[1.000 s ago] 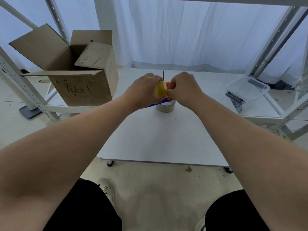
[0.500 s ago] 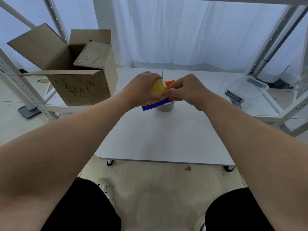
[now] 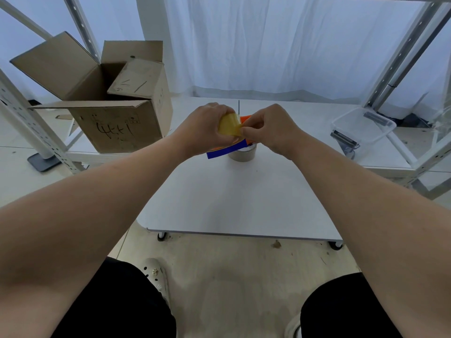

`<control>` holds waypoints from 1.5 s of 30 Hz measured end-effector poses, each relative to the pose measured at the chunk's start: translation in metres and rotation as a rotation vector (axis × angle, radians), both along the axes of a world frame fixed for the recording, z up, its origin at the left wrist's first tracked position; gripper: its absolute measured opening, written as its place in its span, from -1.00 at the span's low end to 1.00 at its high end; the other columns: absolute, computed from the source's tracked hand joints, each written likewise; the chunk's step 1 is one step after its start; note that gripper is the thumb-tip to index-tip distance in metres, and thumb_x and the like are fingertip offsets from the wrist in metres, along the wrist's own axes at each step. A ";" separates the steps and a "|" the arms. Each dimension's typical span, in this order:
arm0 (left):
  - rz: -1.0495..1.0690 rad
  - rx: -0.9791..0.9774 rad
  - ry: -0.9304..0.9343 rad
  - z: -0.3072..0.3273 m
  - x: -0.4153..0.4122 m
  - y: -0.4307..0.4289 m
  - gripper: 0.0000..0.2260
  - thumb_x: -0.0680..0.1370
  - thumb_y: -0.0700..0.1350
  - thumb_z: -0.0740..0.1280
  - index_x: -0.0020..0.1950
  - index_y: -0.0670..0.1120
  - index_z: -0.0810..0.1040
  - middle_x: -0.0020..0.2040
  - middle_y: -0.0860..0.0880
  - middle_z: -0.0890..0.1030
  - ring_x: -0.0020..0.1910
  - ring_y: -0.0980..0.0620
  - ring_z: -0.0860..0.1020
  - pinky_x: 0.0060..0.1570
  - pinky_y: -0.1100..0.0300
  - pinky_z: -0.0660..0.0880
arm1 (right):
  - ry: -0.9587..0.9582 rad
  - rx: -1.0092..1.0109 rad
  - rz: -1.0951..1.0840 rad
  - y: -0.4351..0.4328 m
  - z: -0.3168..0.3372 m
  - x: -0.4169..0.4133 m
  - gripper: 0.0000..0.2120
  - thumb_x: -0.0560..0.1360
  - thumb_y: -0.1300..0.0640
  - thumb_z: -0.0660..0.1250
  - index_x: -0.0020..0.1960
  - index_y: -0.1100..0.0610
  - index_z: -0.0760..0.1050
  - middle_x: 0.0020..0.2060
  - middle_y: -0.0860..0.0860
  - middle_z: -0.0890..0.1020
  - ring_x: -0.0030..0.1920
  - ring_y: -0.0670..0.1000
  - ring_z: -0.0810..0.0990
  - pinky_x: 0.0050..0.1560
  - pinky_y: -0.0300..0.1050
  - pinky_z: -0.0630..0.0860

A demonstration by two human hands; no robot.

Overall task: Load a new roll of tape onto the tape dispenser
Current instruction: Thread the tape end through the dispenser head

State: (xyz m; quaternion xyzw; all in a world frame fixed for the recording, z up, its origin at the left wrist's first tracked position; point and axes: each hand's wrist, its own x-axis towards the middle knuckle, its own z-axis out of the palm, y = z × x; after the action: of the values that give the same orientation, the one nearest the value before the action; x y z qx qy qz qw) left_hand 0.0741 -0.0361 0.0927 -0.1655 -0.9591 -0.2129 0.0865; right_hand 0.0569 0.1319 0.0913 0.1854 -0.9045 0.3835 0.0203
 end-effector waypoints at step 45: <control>0.081 -0.033 -0.003 -0.003 -0.002 0.005 -0.45 0.42 0.09 0.42 0.33 -0.10 0.38 0.24 -0.08 0.52 0.18 -0.05 0.50 -0.04 0.22 0.36 | -0.188 -0.256 -0.087 -0.003 0.001 0.003 -0.67 0.47 0.01 0.40 0.09 0.24 0.57 -0.07 0.16 0.67 -0.04 0.13 0.68 -0.01 -0.03 0.65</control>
State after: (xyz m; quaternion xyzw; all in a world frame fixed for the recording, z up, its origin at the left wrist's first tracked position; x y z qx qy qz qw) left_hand 0.0722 -0.0312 0.0893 -0.1277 -0.9685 -0.1936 0.0906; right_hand 0.0601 0.1291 0.0919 0.1054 -0.8534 0.5100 -0.0247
